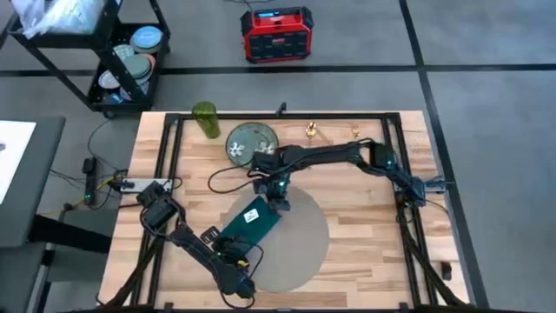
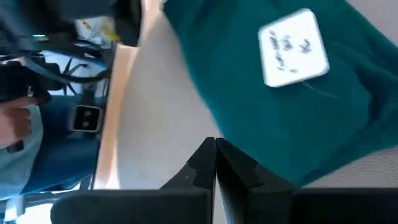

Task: Set table place
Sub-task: Fold the green napkin

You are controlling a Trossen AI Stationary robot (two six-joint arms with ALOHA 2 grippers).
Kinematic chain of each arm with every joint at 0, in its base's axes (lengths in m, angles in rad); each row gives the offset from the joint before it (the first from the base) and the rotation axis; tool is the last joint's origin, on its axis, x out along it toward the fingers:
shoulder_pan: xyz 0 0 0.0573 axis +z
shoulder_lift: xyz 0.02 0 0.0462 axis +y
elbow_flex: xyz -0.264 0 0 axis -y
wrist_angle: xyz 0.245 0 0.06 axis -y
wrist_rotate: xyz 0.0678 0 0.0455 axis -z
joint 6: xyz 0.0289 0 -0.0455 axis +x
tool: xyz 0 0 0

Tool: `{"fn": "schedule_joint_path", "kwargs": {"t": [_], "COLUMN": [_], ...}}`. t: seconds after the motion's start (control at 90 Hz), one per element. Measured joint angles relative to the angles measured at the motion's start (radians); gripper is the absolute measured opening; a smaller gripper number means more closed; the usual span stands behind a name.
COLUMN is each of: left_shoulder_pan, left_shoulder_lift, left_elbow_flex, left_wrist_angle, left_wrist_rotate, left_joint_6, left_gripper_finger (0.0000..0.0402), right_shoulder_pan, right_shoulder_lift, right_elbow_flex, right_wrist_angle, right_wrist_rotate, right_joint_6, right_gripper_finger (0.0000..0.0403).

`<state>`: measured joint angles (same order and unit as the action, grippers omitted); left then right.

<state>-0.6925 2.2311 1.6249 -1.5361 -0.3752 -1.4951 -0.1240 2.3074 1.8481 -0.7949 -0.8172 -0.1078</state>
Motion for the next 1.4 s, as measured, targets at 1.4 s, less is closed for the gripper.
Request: {"fn": "schedule_joint_path", "kwargs": {"t": [1.4], "left_shoulder_pan": [0.023], "left_shoulder_lift": [0.0], "left_elbow_flex": [0.017], "left_wrist_angle": [0.053], "left_wrist_rotate": [0.049], "left_joint_6": [0.059], "left_gripper_finger": [0.0], "right_shoulder_pan": [0.002], "right_shoulder_lift": [0.081], "right_elbow_flex": [0.024], "right_wrist_angle": [0.037], "right_wrist_rotate": [0.327], "right_joint_6": [-0.223], "right_gripper_finger": [0.0]}}
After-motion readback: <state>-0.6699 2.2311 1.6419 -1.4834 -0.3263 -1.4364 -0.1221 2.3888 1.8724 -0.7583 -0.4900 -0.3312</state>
